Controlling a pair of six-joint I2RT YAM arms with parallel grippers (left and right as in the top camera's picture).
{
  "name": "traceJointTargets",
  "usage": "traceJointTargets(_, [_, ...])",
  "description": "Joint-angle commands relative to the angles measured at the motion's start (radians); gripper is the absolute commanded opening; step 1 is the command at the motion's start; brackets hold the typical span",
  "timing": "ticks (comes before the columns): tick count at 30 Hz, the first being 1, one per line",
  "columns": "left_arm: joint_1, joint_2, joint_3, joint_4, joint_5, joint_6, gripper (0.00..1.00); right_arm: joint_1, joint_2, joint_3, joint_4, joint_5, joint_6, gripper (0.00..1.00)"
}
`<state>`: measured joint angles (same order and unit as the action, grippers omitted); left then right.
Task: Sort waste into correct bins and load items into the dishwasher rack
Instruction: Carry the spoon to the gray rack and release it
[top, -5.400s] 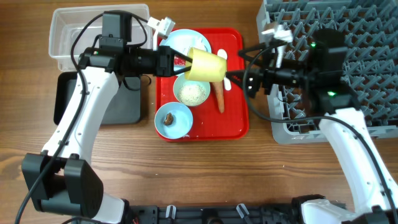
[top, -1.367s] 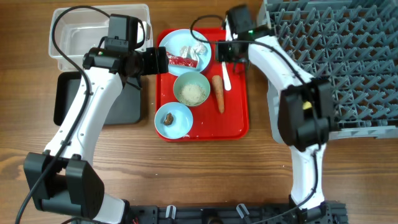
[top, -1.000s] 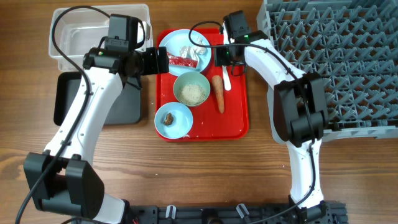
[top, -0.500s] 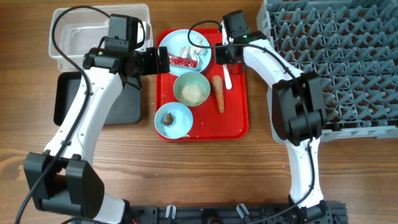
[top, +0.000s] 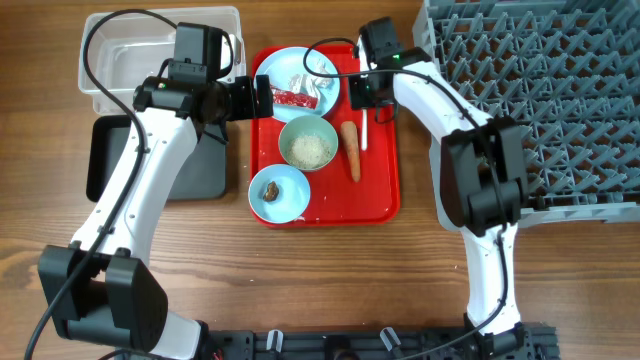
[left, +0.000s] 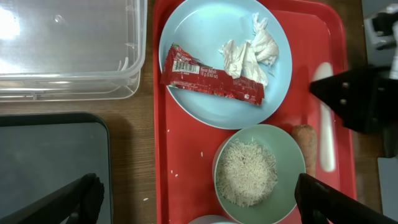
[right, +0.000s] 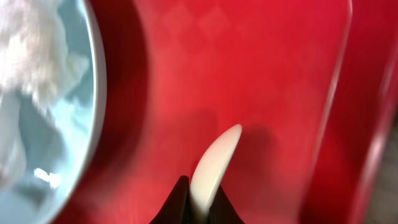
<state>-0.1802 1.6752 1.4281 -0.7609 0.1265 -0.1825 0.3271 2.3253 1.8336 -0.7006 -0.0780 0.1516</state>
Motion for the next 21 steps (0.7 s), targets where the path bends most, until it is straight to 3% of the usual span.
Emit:
traceJointTargets(1, [0.008,-0.003,-0.004,0.0,-0.012,-0.009,1.0,-0.029,-0.21,-0.005,-0.067,-0.023,-0.194,0.04])
traceJointTargets(5, [0.008,-0.003,-0.004,0.0,-0.012,-0.009,1.0,-0.081,-0.343,-0.005,-0.162,-0.001,-0.179,0.04])
traceJointTargets(11, [0.008,-0.003,-0.004,0.0,-0.012,-0.009,1.0,-0.272,-0.455,-0.005,-0.367,0.058,0.24,0.04])
traceJointTargets(15, [0.008,-0.003,-0.004,0.0,-0.012,-0.009,1.0,-0.446,-0.455,-0.037,-0.517,0.245,0.521,0.04])
traceJointTargets(21, [0.008,-0.003,-0.004,0.0,-0.012,-0.009,1.0,-0.695,-0.455,-0.164,-0.548,0.359,0.754,0.04])
